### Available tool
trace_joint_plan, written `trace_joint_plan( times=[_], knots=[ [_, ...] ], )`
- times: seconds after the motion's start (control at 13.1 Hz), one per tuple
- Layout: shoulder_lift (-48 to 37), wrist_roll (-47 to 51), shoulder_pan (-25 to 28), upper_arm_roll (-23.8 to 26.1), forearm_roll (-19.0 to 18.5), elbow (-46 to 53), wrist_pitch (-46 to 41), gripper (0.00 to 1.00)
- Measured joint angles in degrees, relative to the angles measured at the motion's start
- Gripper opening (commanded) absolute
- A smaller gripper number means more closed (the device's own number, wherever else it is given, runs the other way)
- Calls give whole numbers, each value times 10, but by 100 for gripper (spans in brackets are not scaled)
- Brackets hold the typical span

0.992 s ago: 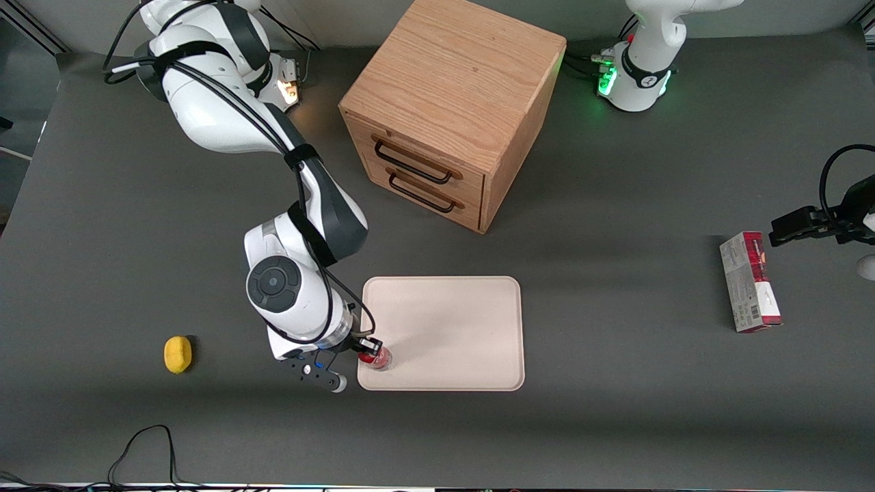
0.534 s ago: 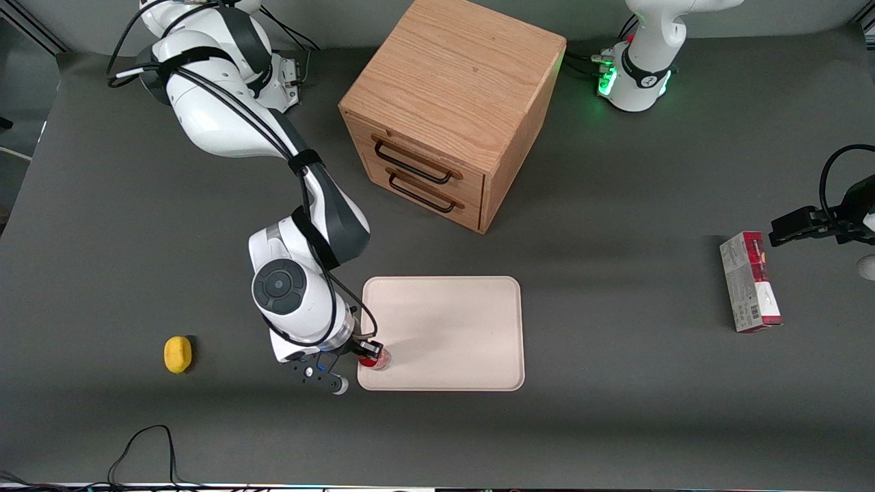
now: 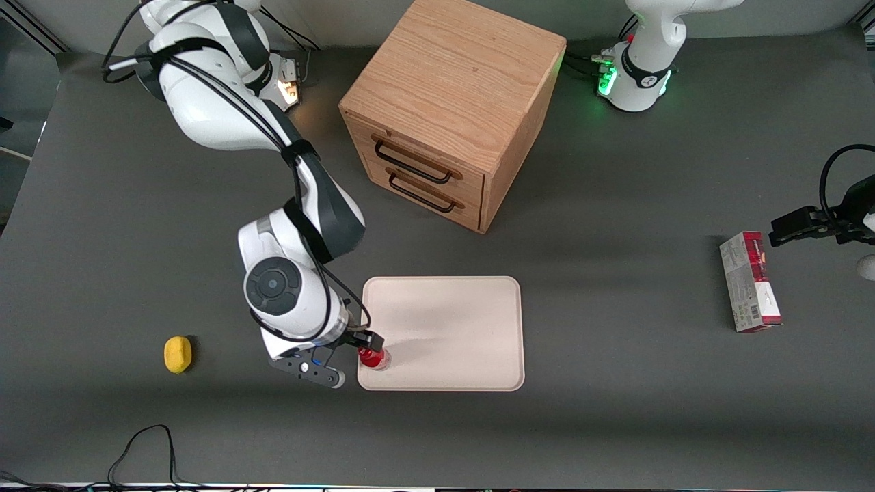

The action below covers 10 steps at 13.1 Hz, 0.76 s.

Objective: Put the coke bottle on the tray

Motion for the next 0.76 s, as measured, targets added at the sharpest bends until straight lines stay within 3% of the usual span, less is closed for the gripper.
trace_joint_plan(
  times=[0.15, 0.46, 0.76],
  knots=[
    [-72, -55, -19, -3, 1, -68, -22, 100],
    [-300, -190, -81, -7, 7, -335, -1, 100],
    [-536, -324, -88, -79, 13, -596, 23, 100]
  ],
)
